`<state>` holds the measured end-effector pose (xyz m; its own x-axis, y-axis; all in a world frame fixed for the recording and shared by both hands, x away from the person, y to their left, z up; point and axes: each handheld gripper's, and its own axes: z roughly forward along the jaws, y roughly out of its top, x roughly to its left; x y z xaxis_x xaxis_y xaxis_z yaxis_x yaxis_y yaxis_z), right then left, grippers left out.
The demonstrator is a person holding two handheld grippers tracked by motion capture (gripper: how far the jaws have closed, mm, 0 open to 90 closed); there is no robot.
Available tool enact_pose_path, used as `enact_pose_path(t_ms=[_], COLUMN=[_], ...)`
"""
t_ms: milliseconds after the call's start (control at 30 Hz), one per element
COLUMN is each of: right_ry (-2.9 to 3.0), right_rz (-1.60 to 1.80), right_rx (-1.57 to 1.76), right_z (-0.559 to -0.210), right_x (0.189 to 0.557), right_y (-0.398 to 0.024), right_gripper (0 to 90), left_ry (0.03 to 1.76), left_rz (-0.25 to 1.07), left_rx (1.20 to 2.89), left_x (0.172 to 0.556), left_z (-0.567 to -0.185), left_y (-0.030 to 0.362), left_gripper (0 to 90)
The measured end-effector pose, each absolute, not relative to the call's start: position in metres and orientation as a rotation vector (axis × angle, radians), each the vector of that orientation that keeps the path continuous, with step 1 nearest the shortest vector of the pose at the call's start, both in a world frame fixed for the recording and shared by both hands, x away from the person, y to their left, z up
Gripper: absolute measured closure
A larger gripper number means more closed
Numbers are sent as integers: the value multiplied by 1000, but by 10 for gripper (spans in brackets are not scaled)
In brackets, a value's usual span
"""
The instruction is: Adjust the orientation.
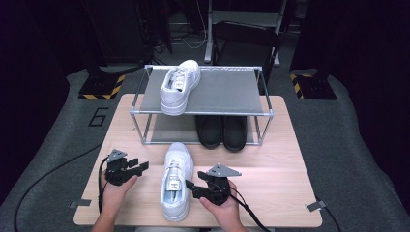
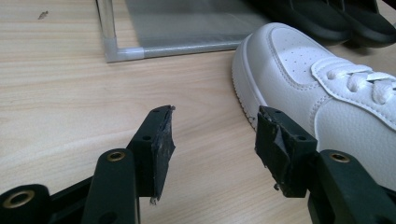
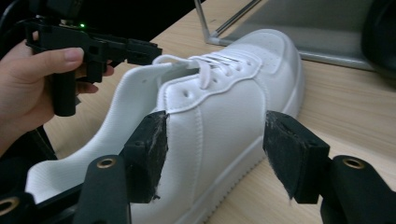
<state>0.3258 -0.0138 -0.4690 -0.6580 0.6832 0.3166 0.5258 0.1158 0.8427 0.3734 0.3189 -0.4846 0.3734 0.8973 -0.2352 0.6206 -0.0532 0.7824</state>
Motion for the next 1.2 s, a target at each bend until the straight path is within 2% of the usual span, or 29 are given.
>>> enact_pose_path(t_ms=[700, 1033, 1200], right_ry=[2300, 2336, 2324], right_rz=[1479, 1489, 1471], right_rx=[1219, 1245, 1231], right_z=[-482, -483, -478], right_x=[333, 337, 341], right_y=[20, 15, 6], right_gripper=[372, 493, 628], left_ry=[1360, 1367, 1368], left_rz=[386, 387, 391], left_rx=[1751, 1736, 1731], left_x=[373, 372, 372], left_z=[-491, -490, -491], left_y=[320, 322, 323], left_gripper=[462, 462, 462])
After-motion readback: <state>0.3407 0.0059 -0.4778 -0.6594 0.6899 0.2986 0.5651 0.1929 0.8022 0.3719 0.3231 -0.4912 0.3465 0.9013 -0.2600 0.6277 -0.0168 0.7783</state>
